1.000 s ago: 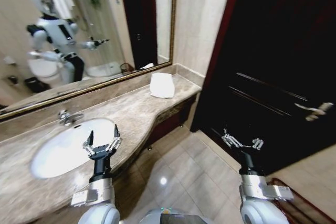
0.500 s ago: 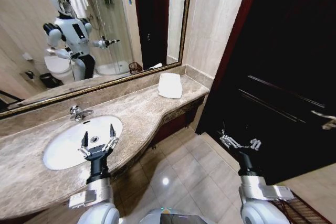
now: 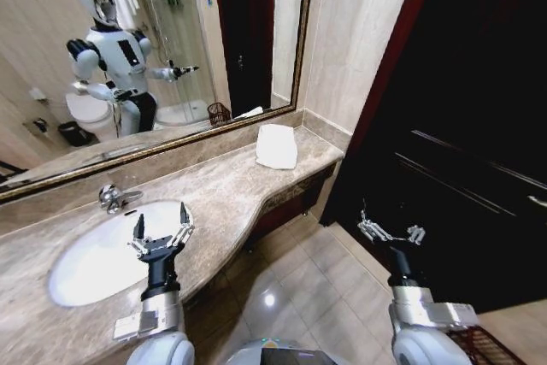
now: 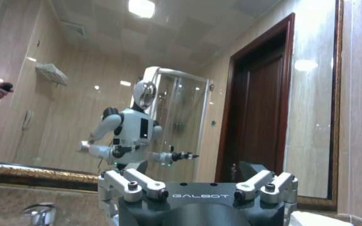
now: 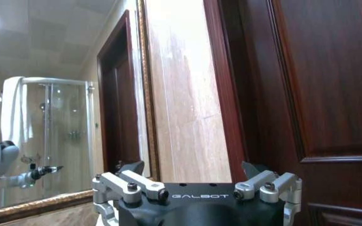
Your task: Discard the used towel into the hamper.
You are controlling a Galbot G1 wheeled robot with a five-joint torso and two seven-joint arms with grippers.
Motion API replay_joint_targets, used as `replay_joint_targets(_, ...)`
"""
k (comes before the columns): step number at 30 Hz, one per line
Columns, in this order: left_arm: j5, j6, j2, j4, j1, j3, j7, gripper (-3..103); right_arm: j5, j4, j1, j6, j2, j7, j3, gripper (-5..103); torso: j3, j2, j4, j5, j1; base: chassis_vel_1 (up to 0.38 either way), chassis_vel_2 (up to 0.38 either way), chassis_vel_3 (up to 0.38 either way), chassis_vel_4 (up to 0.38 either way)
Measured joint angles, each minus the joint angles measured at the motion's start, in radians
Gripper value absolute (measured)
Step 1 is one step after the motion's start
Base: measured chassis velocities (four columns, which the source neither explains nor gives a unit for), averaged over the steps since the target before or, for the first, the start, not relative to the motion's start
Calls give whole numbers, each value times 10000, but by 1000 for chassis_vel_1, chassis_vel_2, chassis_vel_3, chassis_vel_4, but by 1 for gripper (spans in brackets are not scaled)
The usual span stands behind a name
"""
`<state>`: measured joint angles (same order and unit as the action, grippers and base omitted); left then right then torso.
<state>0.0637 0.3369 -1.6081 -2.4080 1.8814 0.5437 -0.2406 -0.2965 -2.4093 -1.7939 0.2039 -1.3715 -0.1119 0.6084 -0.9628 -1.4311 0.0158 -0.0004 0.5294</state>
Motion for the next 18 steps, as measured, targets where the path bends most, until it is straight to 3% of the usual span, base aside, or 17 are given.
replay_joint_targets(18,-166,1,0,131,-16,56,-50,98,-42,110,67,40,9,-96,-26,100,1,-2,-1,4,-4,-83,82,82,-82)
